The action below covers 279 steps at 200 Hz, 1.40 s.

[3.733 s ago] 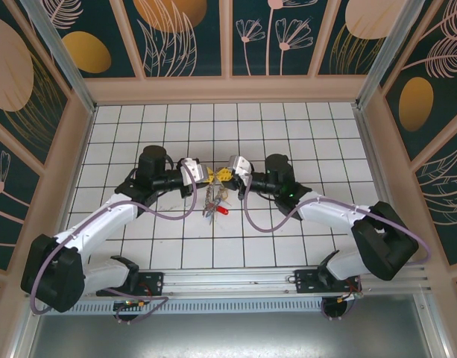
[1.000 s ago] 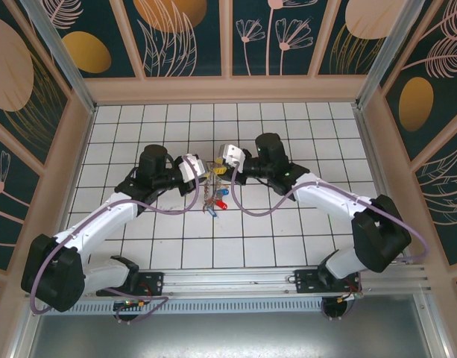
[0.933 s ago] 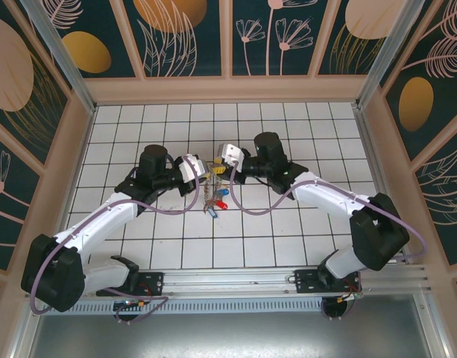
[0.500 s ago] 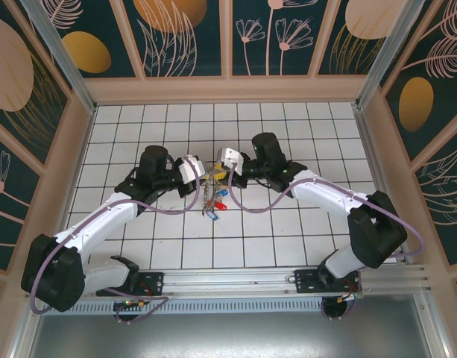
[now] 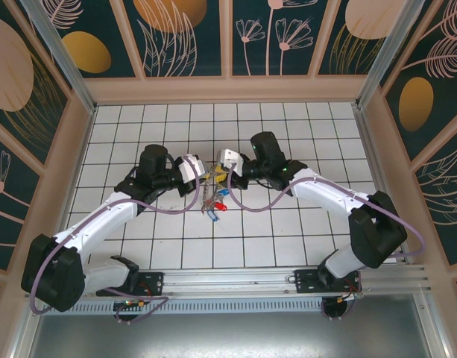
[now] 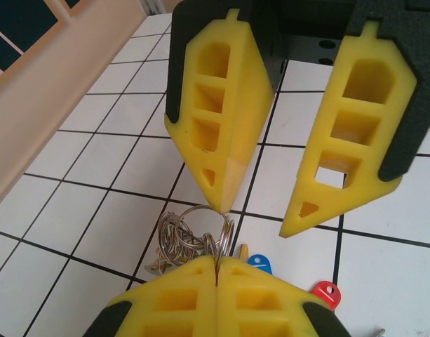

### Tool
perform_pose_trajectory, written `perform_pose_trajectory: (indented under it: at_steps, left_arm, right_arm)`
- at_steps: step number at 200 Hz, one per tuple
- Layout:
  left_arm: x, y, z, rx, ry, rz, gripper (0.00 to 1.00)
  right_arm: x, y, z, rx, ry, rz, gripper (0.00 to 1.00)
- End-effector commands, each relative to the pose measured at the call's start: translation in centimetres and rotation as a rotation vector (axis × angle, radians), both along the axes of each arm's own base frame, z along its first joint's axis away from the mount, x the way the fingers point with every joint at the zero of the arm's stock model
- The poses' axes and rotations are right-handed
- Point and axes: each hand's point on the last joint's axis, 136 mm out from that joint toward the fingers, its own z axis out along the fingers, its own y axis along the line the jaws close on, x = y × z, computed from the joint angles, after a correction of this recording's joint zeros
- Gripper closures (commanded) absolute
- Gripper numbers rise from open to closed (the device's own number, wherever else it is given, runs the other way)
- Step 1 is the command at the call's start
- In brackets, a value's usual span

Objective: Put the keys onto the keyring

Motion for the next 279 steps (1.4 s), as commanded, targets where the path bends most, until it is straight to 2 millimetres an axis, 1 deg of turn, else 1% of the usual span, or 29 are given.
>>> perform_pose_trajectory:
  at_steps: [1, 38, 50, 61, 71, 97, 111, 125, 131, 137, 146, 166, 184, 212, 234, 258, 279]
  left_arm:
    - [0.3, -0.7, 2.5, -0.041, -0.077, -0.038, 1.00]
    - [0.3, -0.8, 2.6, -0.043, -0.076, -0.042, 1.00]
    - [0.4, -0.8, 2.6, -0.043, -0.078, -0.041, 1.00]
    - [0.3, -0.8, 2.5, -0.041, -0.075, -0.040, 1.00]
    - [0.3, -0.7, 2.5, -0.041, -0.075, -0.039, 1.00]
    - [0.3, -0.7, 2.4, -0.041, -0.074, -0.036, 1.00]
    - [0.4, -0.7, 2.4, -0.046, -0.072, -0.031, 1.00]
    - [0.4, -0.7, 2.6, -0.060, -0.069, -0.025, 1.00]
    - [0.4, -0.7, 2.6, -0.067, -0.068, -0.022, 0.94]
    - [0.3, -0.6, 2.6, -0.070, -0.072, -0.019, 0.85]
    - [0.3, -0.4, 2.6, -0.068, -0.082, -0.007, 0.76]
    - [-0.2, 0.1, 2.3, -0.047, -0.106, -0.015, 0.66]
    - [-1.0, 0.1, 2.4, -0.035, -0.110, -0.065, 0.60]
    - [-2.0, -0.3, 2.3, -0.028, -0.118, -0.141, 0.59]
    - [-2.8, -0.8, 2.4, -0.049, -0.118, -0.199, 0.58]
    - [-2.9, -1.4, 2.3, -0.080, -0.100, -0.236, 0.59]
    - [-2.9, -1.9, 2.3, -0.102, -0.078, -0.259, 0.62]
  right_arm:
    - [0.8, 0.6, 1.1, 0.017, -0.040, 0.000, 0.70]
    - [0.7, 1.2, 0.5, 0.003, -0.033, 0.018, 0.71]
    - [0.6, 1.4, 0.6, 0.007, -0.034, 0.027, 0.76]
    - [0.5, 1.5, 0.6, 0.008, -0.035, 0.030, 0.84]
    - [0.5, 1.5, 0.6, 0.008, -0.037, 0.029, 0.88]
    - [0.7, 1.4, 0.7, 0.007, -0.039, 0.017, 0.90]
    - [0.6, 1.4, 0.8, 0.013, -0.035, 0.013, 1.00]
    - [0.8, 1.3, 1.0, 0.027, -0.037, -0.004, 1.00]
    - [0.7, 1.2, 1.3, 0.039, -0.042, -0.005, 1.00]
    - [0.6, 1.1, 1.5, 0.052, -0.046, -0.005, 1.00]
    - [0.4, 0.8, 2.0, 0.075, -0.047, -0.003, 1.00]
    - [0.0, 0.1, 2.7, 0.106, -0.059, -0.005, 1.00]
    - [-0.8, -0.4, 2.8, 0.104, -0.077, 0.019, 1.00]
    - [-1.5, -0.9, 2.8, 0.101, -0.086, 0.033, 1.00]
    - [-1.7, -1.1, 3.2, 0.102, -0.100, 0.042, 1.00]
    - [-1.9, -1.2, 3.5, 0.112, -0.108, 0.046, 1.00]
    - [-1.7, -1.2, 4.3, 0.147, -0.114, 0.036, 1.00]
